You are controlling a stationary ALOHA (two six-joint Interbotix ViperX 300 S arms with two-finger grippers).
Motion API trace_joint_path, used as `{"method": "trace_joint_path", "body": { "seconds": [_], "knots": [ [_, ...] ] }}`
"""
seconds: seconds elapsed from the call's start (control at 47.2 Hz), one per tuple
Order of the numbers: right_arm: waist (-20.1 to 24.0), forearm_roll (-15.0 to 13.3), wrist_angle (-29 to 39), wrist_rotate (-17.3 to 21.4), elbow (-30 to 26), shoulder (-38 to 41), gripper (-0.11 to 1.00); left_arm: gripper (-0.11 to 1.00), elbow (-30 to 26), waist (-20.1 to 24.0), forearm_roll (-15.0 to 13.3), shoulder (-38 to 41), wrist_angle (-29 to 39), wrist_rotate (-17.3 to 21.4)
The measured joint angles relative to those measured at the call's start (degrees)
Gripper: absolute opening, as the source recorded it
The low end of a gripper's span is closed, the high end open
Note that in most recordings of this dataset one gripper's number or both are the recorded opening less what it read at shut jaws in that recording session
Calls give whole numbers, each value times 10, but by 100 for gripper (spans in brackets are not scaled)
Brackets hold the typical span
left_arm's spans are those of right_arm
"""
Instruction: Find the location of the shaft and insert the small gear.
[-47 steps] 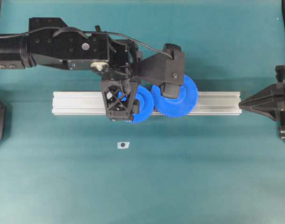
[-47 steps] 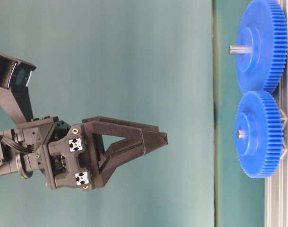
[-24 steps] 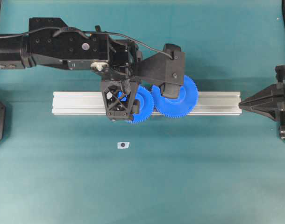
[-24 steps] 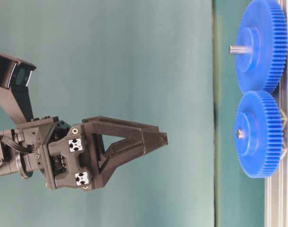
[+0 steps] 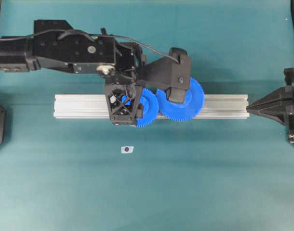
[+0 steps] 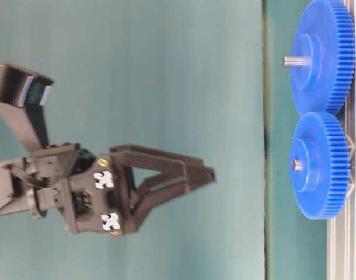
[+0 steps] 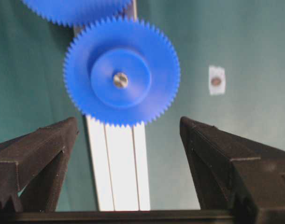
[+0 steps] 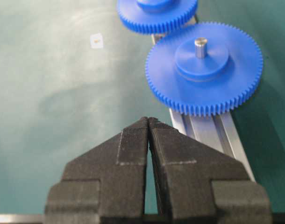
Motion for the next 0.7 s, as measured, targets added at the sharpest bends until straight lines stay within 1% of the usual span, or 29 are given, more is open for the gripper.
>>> {"method": "trace_joint_path", "body": {
  "seconds": [0.445, 0.699],
  "knots": [
    [-1, 0, 0, 0, 2, 0, 5, 84, -22, 0, 0, 10, 5, 4],
    [-1, 0, -1, 0, 4, 0, 5, 81, -24, 0, 0, 11, 4, 3]
  ]
}}
